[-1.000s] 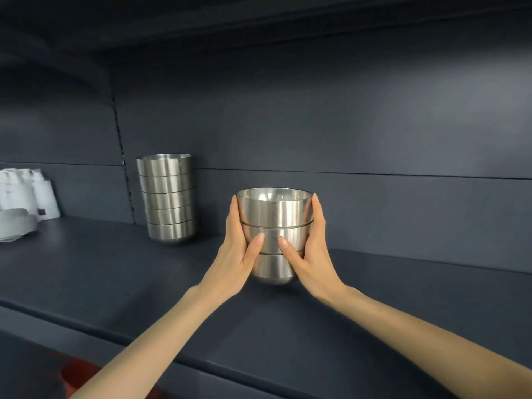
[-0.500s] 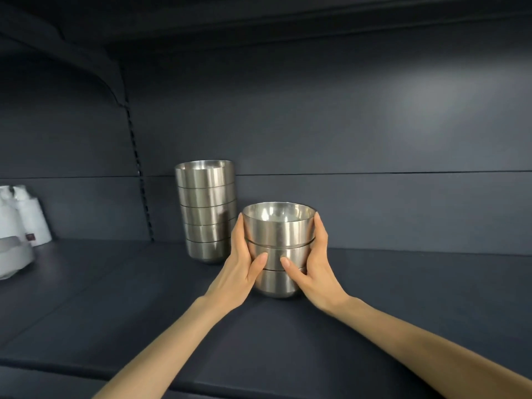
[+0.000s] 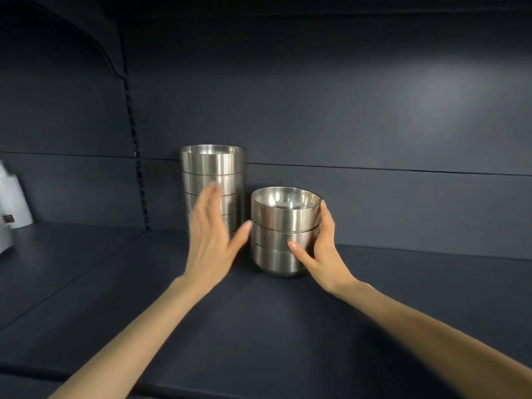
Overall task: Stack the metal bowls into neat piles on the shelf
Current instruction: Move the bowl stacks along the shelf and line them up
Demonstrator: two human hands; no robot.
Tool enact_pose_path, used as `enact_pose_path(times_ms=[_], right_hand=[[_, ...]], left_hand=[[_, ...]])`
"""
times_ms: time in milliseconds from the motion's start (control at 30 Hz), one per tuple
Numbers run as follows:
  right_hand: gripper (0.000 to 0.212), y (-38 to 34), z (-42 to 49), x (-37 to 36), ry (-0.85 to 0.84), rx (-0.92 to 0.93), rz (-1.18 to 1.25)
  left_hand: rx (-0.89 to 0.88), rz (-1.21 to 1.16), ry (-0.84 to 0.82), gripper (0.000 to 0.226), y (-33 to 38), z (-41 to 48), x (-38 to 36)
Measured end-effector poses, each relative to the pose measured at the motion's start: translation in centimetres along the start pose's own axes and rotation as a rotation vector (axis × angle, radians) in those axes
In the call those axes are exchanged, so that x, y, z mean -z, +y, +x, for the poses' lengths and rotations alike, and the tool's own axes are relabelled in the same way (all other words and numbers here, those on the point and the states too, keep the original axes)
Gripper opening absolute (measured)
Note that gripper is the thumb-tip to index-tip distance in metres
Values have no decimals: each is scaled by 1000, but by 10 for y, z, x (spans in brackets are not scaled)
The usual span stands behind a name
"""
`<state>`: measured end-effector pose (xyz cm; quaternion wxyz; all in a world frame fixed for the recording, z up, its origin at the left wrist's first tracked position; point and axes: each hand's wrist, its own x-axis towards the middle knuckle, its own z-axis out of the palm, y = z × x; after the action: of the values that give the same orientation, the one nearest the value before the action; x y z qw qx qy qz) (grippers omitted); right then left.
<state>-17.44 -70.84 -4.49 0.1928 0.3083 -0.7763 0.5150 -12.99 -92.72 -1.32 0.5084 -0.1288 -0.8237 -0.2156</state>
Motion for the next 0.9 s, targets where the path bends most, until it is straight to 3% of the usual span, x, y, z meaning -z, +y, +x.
enact_pose_path(times_ms=[67, 233, 333, 533, 833, 900], right_hand=[[94, 1, 3, 0, -5, -26, 5], [101, -14, 10, -12, 19, -105, 160], [113, -22, 19, -16, 95, -184, 160], [122, -17, 35, -12, 74, -219, 133], [115, -16, 41, -20, 40, -227, 177], [115, -15, 44, -17, 15, -235, 177]], left_hand=[[199, -98, 40, 93, -12, 8, 5], [558, -366, -141, 121, -40, 14, 2], [572, -370, -258, 126, -46, 10, -2], [537, -352, -259, 126, -57, 11, -1], [527, -355, -302, 127, -62, 10, 3], [536, -253, -276, 125, -56, 9, 2]])
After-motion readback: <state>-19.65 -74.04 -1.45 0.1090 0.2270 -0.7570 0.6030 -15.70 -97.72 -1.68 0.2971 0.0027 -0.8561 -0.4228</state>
